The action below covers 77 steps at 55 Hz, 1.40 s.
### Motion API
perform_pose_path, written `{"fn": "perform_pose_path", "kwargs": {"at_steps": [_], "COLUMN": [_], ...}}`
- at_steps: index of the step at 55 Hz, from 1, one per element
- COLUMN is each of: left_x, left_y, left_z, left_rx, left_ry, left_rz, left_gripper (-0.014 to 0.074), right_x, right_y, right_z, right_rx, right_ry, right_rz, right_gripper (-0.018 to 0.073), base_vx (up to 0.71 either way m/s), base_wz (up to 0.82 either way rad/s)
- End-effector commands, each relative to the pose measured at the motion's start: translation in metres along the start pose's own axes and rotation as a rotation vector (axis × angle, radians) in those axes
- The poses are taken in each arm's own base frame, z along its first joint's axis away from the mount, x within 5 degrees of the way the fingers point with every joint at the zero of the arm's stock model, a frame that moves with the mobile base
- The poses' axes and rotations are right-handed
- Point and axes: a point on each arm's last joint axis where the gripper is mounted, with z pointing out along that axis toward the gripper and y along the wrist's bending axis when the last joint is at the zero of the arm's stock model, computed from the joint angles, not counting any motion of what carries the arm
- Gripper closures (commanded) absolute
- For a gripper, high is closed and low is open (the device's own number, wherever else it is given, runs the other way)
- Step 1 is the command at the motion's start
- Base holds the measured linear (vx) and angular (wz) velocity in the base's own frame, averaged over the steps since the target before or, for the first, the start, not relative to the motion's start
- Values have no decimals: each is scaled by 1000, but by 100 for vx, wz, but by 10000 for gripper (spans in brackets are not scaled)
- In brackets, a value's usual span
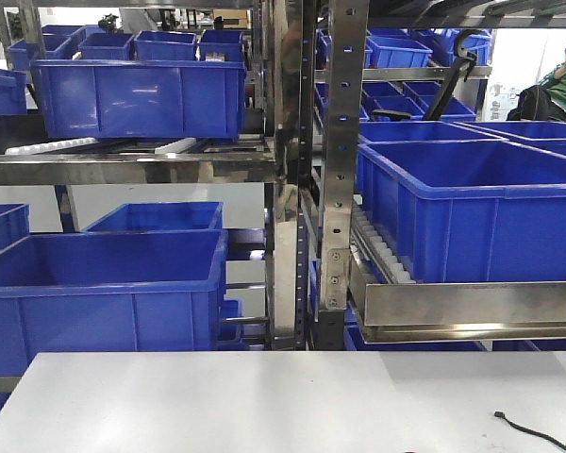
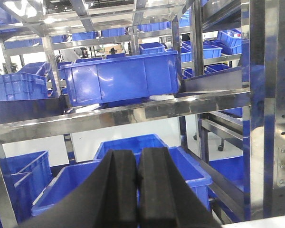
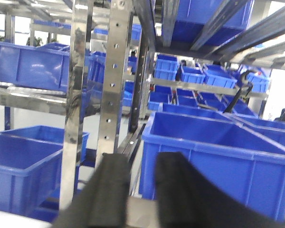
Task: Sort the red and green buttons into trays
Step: 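Grasp the red push button with the right gripper and lift it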
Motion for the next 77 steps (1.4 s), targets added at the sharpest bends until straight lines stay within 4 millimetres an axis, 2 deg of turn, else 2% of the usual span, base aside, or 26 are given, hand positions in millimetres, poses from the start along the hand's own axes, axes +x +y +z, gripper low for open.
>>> {"fn": "perform_pose_path", "kwargs": {"at_steps": [1, 6, 9, 15, 18, 23, 31, 37, 42, 48, 53, 62, 65, 66, 77], "left_x": [-18, -17, -16, -14, -13, -12, -12, -12, -12, -12, -12, -12, -12, -12, -12], "left_y": [1, 1, 1, 0, 0, 0, 0, 0, 0, 0, 0, 0, 0, 0, 0], "left_z": [-1, -1, -1, -1, 0, 0, 0, 0, 0, 0, 0, 0, 0, 0, 0], "left_rx": [3, 2, 2, 2, 2, 2, 2, 2, 2, 2, 2, 2, 2, 2, 2], "left_ry": [-104, -94, -86, -66, -57, -53, -48, -48, -48, -48, -48, -48, -48, -48, -47], "left_rz": [-6, -6, -6, -6, -6, -6, -6, -6, -6, -6, -6, -6, -6, -6, -5], "left_gripper": [251, 140, 85, 41, 40, 40, 40, 40, 40, 40, 40, 40, 40, 40, 40], "right_x": [-17, -18, -19, -19, -12, 18, 105, 168, 199, 219, 231, 253, 266, 276, 299], "right_y": [-3, -3, -3, -3, -2, 3, 16, 27, 38, 53, 64, 71, 75, 78, 83], "right_z": [-1, -2, -2, -1, 5, 17, 32, 29, 24, 22, 30, 48, 60, 69, 104], "right_rx": [14, 16, 18, 16, 20, 23, 13, -2, -62, -195, -299, -331, -349, -367, -381], "right_ry": [-101, -106, -118, -143, -154, -141, -6, 86, 115, 126, 120, 110, 157, 185, 207], "right_rz": [4, -2, -2, 56, 53, 47, 112, 202, 206, 180, 185, 235, 236, 238, 239], "right_gripper": [87, -61, -117, -160, -155, -134, -78, -17, 22, 48, 49, 49, 49, 49, 49], "base_vx": [0, 0, 0, 0, 0, 0, 0, 0, 0, 0, 0, 0, 0, 0, 0], "base_wz": [0, 0, 0, 0, 0, 0, 0, 0, 0, 0, 0, 0, 0, 0, 0]}}
